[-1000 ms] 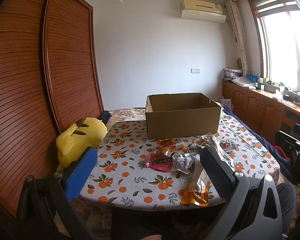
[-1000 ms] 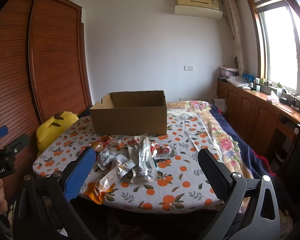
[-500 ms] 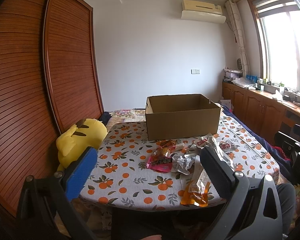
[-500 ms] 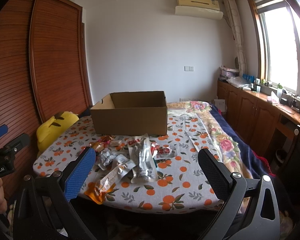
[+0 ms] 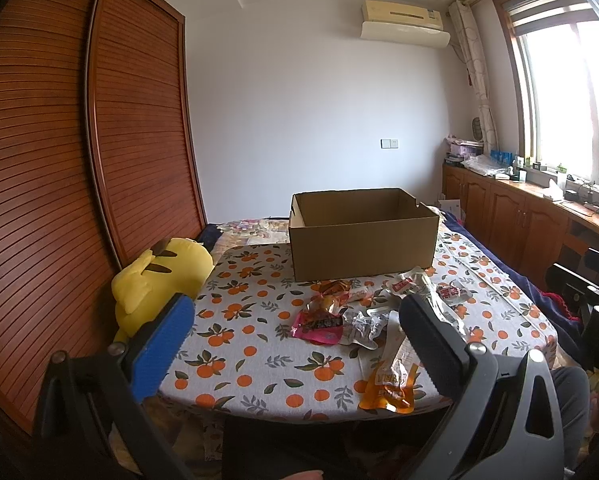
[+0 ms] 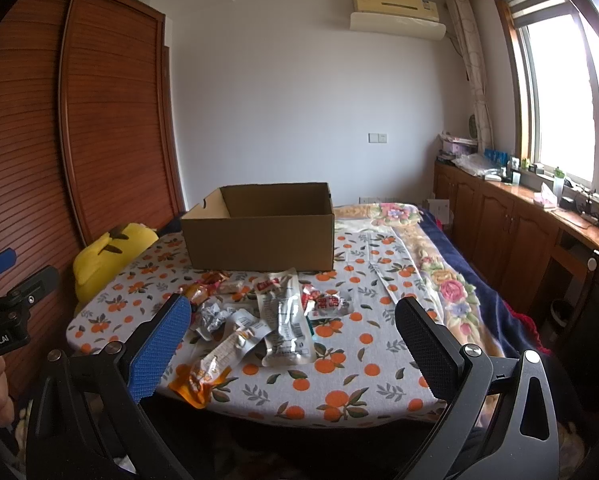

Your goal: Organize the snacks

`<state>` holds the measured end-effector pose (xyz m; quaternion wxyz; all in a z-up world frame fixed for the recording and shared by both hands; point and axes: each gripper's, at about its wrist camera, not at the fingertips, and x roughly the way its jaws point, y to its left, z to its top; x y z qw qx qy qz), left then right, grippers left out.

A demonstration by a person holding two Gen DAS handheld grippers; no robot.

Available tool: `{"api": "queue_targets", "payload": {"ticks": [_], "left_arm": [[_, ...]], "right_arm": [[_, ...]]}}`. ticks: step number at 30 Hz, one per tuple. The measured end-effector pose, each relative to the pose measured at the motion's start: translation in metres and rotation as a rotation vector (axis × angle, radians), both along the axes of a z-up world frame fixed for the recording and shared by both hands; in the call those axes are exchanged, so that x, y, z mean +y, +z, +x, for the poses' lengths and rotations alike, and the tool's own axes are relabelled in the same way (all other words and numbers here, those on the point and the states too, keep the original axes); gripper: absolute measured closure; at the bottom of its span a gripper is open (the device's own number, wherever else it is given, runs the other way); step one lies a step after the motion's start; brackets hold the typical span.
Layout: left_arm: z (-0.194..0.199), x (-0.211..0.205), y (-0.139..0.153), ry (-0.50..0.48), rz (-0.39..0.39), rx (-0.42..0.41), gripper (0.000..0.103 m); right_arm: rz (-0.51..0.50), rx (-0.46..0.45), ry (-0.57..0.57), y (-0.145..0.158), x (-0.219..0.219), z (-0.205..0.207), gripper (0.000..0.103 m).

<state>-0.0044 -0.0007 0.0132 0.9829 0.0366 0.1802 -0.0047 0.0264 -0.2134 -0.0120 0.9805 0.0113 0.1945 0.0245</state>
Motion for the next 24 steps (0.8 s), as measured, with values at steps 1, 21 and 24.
{"api": "queue_targets", "payload": {"ticks": [1, 21, 24], "left_arm": [[0.0, -0.0002, -0.0012, 0.0, 0.001, -0.001, 0.0], [-0.0028, -0.0024, 0.0008, -0.005, 0.001, 0.005, 0.0], [-0.0021, -0.0029, -0.0021, -0.008, -0.004, 0.014, 0.0]], "right_arm": [[0.001, 0.0, 0.0, 0.0, -0.0002, 0.0, 0.0], [0.0, 0.002, 0.0, -0.0001, -0.0003, 0.0004, 0.0], [0.0, 0.005, 0.001, -0.0017, 0.0012, 0.0013, 0.0]]}}
